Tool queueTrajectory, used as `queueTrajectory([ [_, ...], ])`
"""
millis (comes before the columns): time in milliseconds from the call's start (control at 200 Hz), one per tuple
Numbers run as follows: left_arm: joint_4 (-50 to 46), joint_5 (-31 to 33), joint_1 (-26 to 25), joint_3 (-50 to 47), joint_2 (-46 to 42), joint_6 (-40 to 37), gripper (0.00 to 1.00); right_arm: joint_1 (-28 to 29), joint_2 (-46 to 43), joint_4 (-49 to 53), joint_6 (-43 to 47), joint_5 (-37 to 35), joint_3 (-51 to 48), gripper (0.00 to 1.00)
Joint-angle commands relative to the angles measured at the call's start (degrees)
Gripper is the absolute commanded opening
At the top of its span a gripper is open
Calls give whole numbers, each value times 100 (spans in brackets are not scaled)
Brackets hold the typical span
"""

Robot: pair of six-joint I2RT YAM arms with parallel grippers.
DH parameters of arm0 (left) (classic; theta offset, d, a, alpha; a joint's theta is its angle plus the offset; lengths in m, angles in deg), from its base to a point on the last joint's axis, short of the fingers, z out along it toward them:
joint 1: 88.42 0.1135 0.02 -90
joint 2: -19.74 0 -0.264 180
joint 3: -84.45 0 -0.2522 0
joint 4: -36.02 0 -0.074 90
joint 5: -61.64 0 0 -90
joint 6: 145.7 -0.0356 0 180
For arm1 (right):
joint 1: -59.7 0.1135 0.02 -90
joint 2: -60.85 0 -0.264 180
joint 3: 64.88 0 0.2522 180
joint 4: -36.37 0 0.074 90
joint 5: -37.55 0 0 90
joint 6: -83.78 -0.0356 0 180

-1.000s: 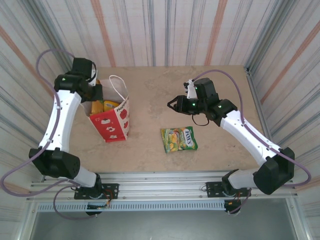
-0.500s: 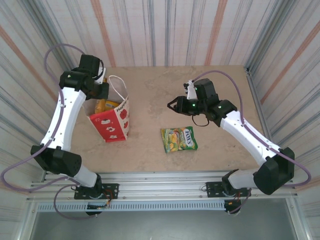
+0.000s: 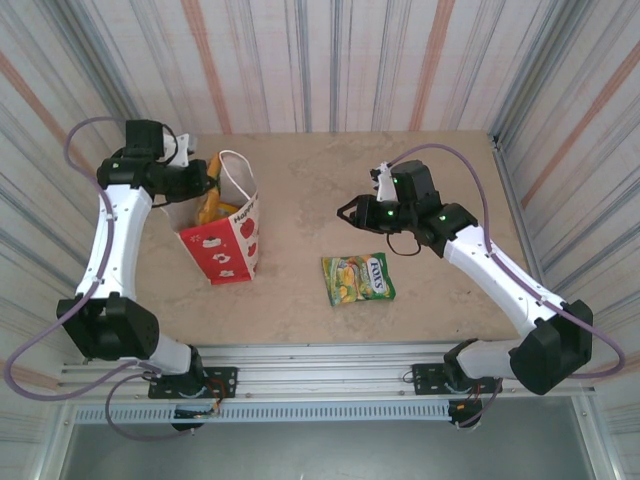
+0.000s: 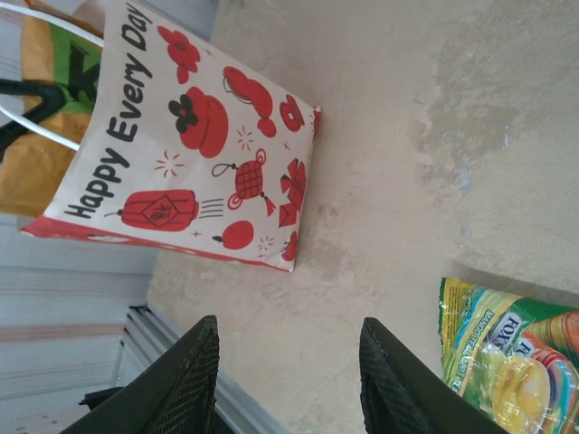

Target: Place the snacks into the paper bag

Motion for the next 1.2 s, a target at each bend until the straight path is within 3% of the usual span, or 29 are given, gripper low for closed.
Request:
queueTrajectory([
  [0, 15, -226, 13, -67, -110, -74, 0, -22, -69, -44, -105, -5, -95, 44],
  [80, 76, -319, -2, -163, -90, -72, 15, -23, -76, -94, -125, -11, -145, 44],
  [391, 404, -196, -380, -798, 261, -97, 23, -22, -108, -114, -157, -27, -222, 44],
  [626, 464, 137, -635, -856, 597, -183, 38, -22, -135, -112, -154, -46, -269, 44],
  [747, 339, 133, -677, -635, 682, -209, 42, -22, -126, -97, -151, -42, -255, 44],
  [947, 2, 371, -691, 134, 264, -329, 58, -40, -156, -68, -135, -72, -229, 44],
  [1092, -250, 657, -632, 528, 83, -456, 59, -40, -136, -70, -131, -53, -201, 44],
  [1193, -356, 1135, -587, 539, 61, -569, 53, -48, -125, -88, -132, -46, -192, 44],
])
